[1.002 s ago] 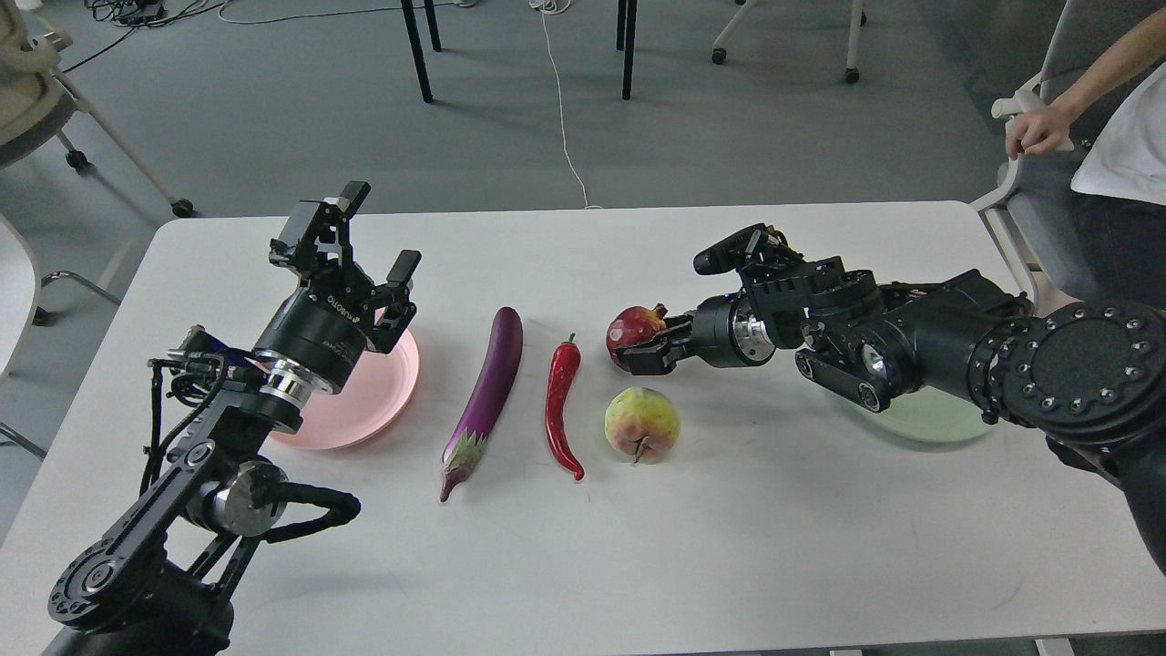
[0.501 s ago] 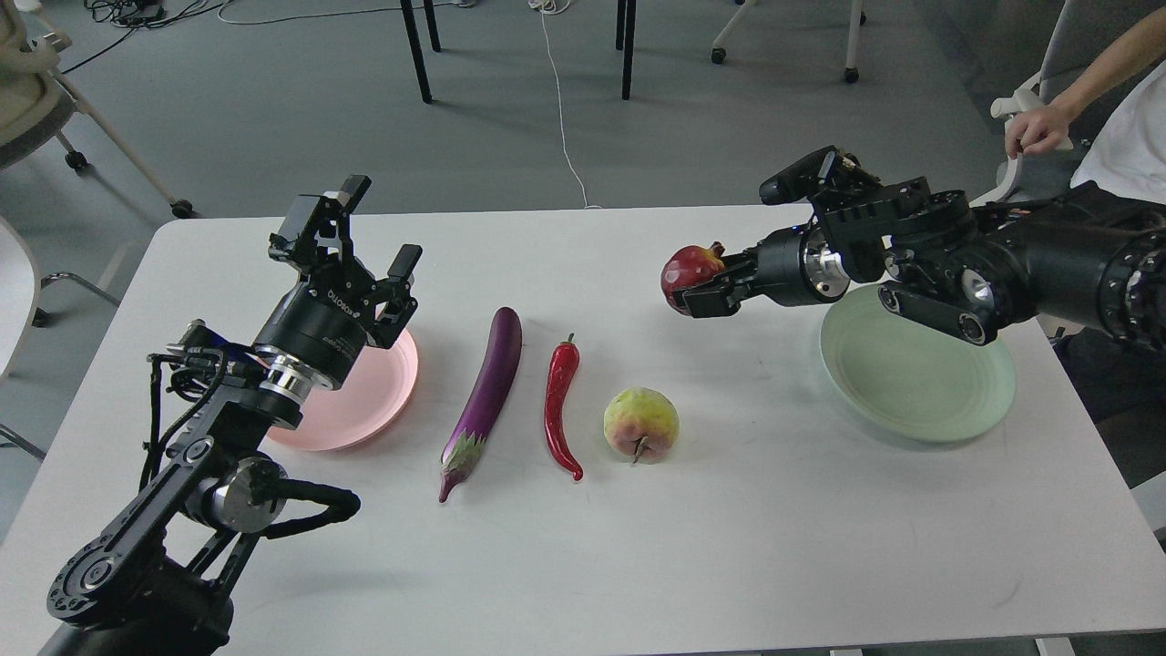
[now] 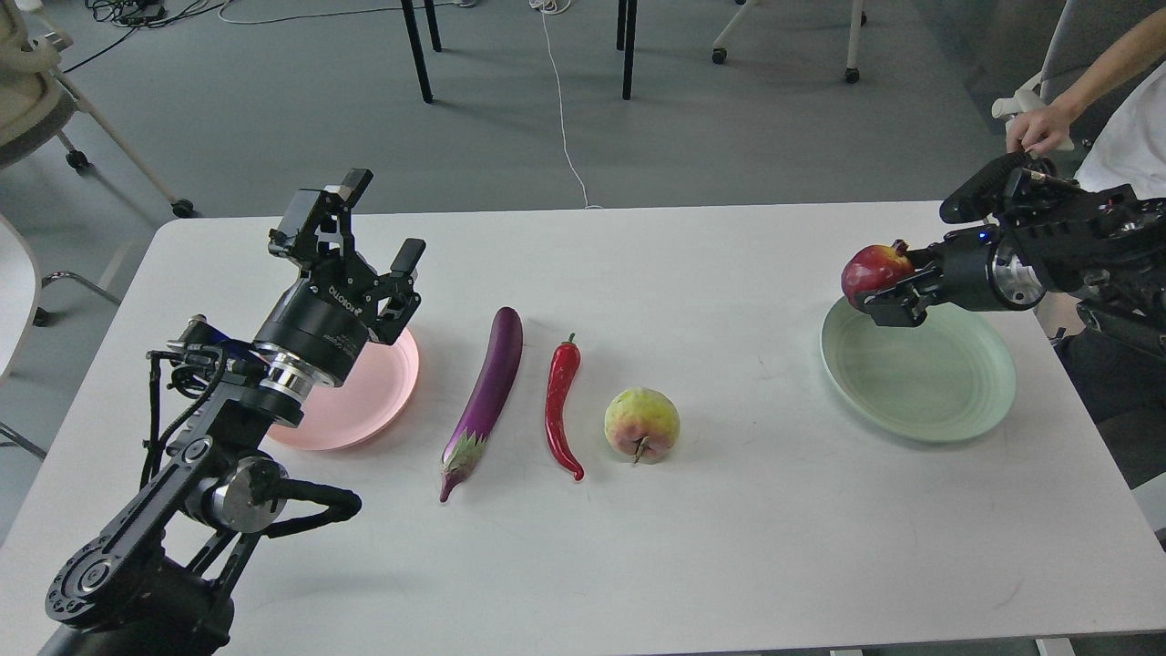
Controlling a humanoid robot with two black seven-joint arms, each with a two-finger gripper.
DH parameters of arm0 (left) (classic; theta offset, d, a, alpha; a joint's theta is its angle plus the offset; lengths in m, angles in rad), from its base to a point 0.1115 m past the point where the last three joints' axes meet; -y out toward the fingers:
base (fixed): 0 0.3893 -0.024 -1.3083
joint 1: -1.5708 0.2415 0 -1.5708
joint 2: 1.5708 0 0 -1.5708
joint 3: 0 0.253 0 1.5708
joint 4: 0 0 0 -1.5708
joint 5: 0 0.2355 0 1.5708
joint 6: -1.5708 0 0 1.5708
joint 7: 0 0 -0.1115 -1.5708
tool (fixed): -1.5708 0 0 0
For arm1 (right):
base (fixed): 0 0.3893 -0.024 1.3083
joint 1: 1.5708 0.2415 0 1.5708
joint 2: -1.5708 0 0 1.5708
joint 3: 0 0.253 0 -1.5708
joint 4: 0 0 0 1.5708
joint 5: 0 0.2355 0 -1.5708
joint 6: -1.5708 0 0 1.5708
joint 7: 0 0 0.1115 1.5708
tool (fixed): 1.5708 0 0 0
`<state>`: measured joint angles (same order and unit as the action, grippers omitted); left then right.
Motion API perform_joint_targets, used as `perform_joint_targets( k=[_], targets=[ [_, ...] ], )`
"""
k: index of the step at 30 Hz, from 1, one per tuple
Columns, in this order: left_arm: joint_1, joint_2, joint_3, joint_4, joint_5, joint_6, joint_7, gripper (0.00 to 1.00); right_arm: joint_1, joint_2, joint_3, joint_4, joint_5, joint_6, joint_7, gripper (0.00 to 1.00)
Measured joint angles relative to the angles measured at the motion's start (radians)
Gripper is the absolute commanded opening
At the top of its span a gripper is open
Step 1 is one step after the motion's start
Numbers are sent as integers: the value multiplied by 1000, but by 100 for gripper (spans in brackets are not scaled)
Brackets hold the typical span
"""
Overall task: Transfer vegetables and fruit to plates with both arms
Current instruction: 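Carry the red apple with the right gripper onto the green plate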
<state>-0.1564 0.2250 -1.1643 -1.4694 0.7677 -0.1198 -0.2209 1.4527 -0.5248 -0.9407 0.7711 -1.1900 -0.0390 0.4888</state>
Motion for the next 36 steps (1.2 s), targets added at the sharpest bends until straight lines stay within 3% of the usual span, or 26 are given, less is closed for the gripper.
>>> perform_joint_targets(
  k=[8, 20, 23, 25, 28, 36],
  targets=[
    [2, -7, 7, -5, 0, 1, 0, 98, -49, -30, -2, -9, -10, -3, 0, 45],
    [6, 1, 8, -8, 1, 3, 0, 98, -129, 80, -1, -154, -5, -6, 0, 49],
    [6, 2, 8, -8, 1, 3, 0, 98, -131, 83, -3, -156, -5, -5, 0, 56],
    [6, 1, 8, -8, 1, 3, 0, 98, -132, 83, -3, -156, -5, -4, 0, 70],
    [6, -2, 8, -8, 1, 3, 0, 98, -133, 83, -3, -156, -4, -4, 0, 82],
    [9, -2, 8, -8, 1, 3, 0, 98, -139, 80, 0, -152, 2, -4, 0, 95]
  ],
)
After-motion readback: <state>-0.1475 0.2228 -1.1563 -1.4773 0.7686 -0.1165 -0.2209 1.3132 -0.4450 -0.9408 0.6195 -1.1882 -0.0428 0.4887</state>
